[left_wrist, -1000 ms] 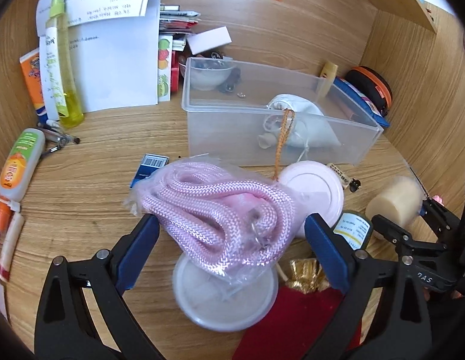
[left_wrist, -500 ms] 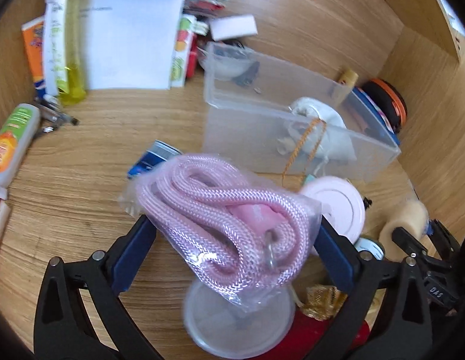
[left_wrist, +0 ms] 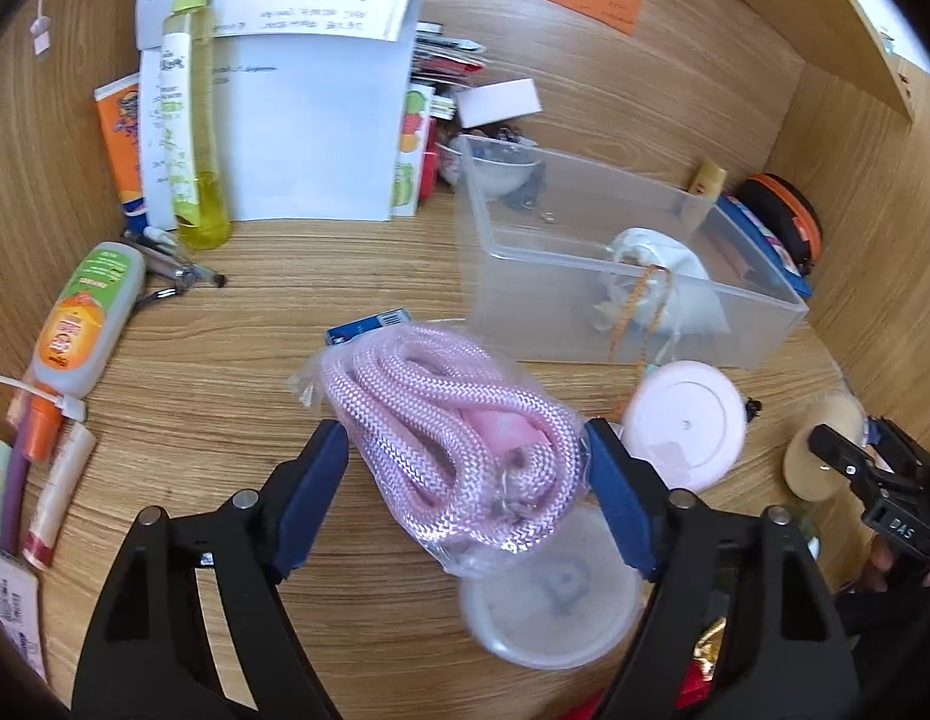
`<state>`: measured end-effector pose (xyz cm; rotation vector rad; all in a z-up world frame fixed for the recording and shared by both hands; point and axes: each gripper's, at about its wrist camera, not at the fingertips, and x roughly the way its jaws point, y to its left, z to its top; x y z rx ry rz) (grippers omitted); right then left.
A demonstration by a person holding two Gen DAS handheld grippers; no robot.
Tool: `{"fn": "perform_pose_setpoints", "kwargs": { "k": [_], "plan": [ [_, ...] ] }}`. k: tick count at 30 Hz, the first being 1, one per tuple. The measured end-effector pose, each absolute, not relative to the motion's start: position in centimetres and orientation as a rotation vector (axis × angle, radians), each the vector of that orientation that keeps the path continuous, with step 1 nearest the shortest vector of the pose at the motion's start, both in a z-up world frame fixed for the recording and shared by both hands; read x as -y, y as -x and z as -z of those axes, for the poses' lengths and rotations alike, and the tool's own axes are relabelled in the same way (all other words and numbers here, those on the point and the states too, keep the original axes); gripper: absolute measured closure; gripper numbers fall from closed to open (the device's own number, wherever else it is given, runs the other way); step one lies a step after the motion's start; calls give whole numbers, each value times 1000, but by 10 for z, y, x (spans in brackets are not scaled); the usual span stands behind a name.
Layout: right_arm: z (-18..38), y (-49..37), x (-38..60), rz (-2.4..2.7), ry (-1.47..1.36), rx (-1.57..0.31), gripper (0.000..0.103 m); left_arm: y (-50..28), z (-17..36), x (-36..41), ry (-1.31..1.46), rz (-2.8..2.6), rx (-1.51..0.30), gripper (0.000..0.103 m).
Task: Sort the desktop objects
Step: 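Grasp the bagged pink rope with the left gripper while the right holds the jar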
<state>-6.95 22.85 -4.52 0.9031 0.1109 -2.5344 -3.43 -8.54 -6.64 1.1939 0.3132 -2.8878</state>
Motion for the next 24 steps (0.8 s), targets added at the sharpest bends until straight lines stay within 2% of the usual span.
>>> {"fn": "perform_pose_setpoints", "kwargs": {
  "k": [4, 11, 17, 21, 24],
  "plan": [
    [45, 70, -228, 2535, -902, -115, 40, 36, 68, 93, -1225, 2869, -407, 22],
    [44, 74, -226, 2530, -897, -122, 40, 56, 72, 86, -1311, 2826, -439, 7],
    [44, 76, -229, 2518, -892, -126, 40, 82, 89, 101, -1441, 2697, -532, 7],
    [43, 79, -231, 2518, -891, -131, 40, 91, 89, 98, -1420, 2664, -435, 6],
    [43, 83, -232, 2512, -893, -129, 40, 95, 94, 85, -1395, 2647, -261, 7]
  ]
}}
